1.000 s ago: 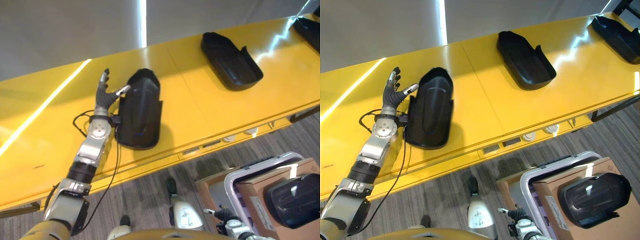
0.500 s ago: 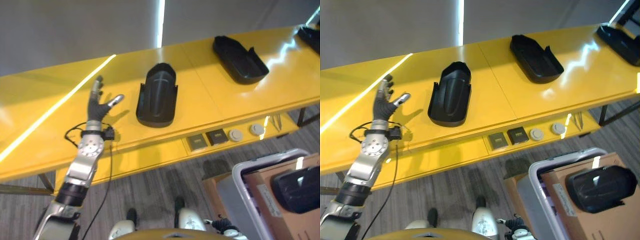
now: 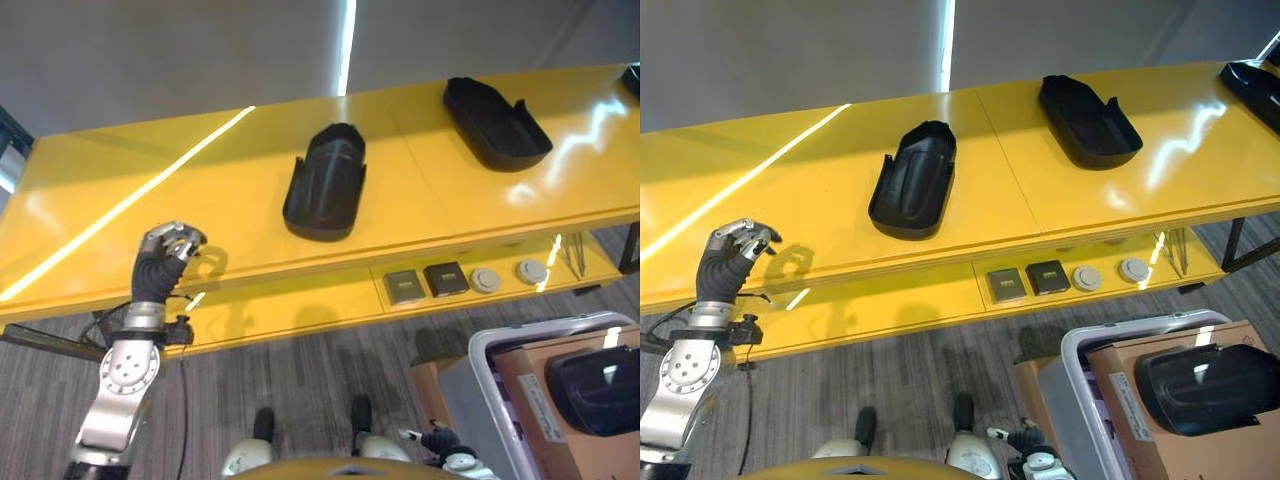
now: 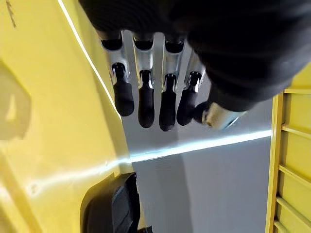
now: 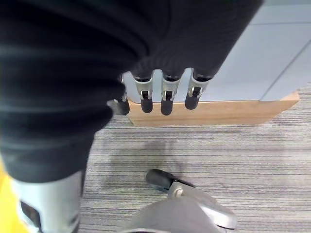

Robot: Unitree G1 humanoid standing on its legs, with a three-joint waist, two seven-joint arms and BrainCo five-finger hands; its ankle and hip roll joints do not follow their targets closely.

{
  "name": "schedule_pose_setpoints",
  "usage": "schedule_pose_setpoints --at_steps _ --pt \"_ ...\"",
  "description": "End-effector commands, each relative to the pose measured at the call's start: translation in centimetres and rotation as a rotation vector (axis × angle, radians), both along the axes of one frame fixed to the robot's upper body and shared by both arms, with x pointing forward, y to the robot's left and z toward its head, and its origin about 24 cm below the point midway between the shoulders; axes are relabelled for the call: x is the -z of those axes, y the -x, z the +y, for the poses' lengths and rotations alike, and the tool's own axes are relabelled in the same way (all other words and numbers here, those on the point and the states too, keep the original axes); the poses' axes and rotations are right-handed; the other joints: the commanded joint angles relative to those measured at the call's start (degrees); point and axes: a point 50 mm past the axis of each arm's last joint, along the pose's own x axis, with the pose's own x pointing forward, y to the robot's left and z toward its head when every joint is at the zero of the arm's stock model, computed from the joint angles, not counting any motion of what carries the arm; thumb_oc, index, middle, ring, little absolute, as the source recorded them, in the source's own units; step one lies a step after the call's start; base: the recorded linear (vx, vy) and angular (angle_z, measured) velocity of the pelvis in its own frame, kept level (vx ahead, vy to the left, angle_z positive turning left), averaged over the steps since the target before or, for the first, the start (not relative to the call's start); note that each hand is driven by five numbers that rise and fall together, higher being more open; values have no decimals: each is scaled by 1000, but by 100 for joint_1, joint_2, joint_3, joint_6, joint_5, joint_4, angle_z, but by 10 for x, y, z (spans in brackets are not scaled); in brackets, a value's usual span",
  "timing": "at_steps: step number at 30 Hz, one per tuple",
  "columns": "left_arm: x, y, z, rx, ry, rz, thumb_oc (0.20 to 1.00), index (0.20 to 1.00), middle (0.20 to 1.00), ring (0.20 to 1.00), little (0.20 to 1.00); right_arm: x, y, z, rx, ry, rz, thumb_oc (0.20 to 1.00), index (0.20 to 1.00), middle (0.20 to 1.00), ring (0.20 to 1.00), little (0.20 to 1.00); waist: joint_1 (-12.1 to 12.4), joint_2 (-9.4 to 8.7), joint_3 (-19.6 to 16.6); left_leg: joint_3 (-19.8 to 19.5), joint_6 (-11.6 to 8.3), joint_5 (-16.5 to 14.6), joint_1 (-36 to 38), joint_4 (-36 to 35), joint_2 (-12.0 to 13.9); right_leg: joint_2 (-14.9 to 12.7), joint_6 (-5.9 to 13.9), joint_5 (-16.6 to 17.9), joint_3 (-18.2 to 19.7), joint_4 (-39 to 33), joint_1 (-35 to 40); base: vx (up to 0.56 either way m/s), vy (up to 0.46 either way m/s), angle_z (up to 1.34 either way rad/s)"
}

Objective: Move parts from the plastic box to the shelf.

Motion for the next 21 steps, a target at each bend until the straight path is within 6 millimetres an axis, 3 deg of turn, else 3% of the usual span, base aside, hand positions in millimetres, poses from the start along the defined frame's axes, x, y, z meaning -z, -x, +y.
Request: schedule_pose_setpoints --at_steps 1,5,11,21 --pt "-26 3 -10 164 26 -115 200 200 200 200 200 1 -12 15 -46 -23 -19 1000 1000 1000 1000 1000 -71 -236 65 -51 216 -335 -80 168 -163 -244 180 -661 24 272 282 -7 -2 4" --pt "-19 -2 -26 269 96 -59 200 200 200 200 200 1 -19 25 -106 -37 -35 1000 1000 1000 1000 1000 -153 -259 186 21 190 -247 -116 54 -116 -209 187 -583 94 215 153 0 0 0" --pt "-21 -18 -43 336 129 -72 200 200 200 200 200 -2 -27 26 -118 -33 -59 1000 1000 1000 1000 1000 -272 -276 402 130 165 -140 -313 -24 -108 -168 189 -440 201 138 -144 -56 -3 -10" --pt "-44 -55 -77 372 86 -199 200 200 200 200 200 -5 -32 20 -99 -6 -79 1000 1000 1000 1000 1000 -469 -274 590 291 127 59 -708 -170 -112 -169 225 -239 364 22 -624 -29 -1 -14"
